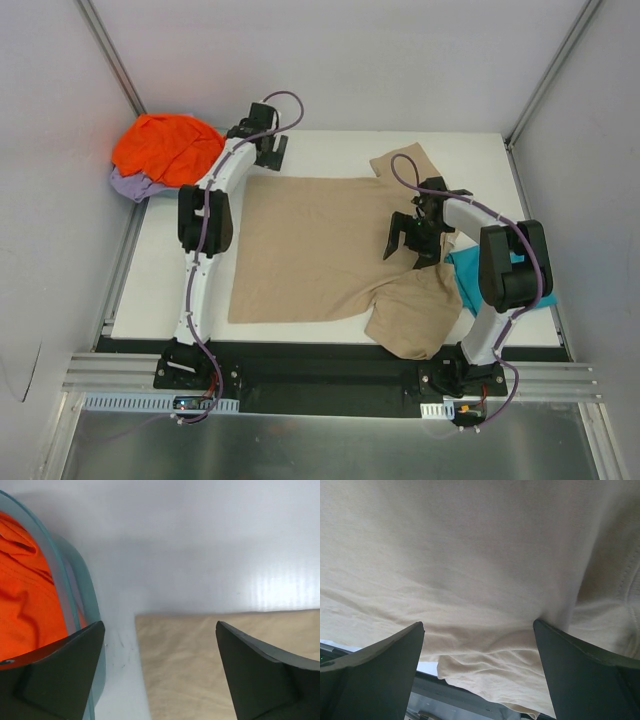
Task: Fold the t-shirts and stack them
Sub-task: Flatten out the tshirt
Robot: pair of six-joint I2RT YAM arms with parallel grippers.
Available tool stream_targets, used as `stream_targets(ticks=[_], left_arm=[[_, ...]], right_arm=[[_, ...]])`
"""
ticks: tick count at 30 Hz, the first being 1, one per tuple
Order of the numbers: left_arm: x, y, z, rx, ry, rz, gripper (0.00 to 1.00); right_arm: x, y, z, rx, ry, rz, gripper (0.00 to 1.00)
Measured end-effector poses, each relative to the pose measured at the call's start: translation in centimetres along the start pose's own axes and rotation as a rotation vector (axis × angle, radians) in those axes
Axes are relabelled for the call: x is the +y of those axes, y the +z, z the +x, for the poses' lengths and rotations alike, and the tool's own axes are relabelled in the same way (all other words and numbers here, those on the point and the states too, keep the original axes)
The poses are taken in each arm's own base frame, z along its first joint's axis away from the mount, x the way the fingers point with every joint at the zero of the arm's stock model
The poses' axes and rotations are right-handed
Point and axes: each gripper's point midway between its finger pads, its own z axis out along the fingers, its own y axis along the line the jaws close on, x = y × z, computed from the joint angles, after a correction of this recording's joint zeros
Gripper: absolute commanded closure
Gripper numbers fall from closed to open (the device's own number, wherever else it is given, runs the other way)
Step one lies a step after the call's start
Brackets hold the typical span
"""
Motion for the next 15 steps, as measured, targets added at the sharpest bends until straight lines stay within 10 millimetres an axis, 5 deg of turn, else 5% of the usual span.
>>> stream_targets(ticks=[3, 9, 15], left_arm=[[-2.3, -0.8, -1.8, -0.06, 0.031, 0.03, 0.01], [-2.5, -1.4, -1.8, -0.065, 0.043, 0.037, 0.01], [-3.2, -6.3, -1.8, -0.083, 0.037, 0.072, 0.01]], right_arm=[[-0.2, -0.1, 0.0, 0.0, -0.004, 0.008, 0.03], [0.0, -0.7, -0.3, -0.002, -0.025, 0.013, 0.03], [2.5, -3.4, -2.8, -0.086, -0.095, -0.021, 0.03]])
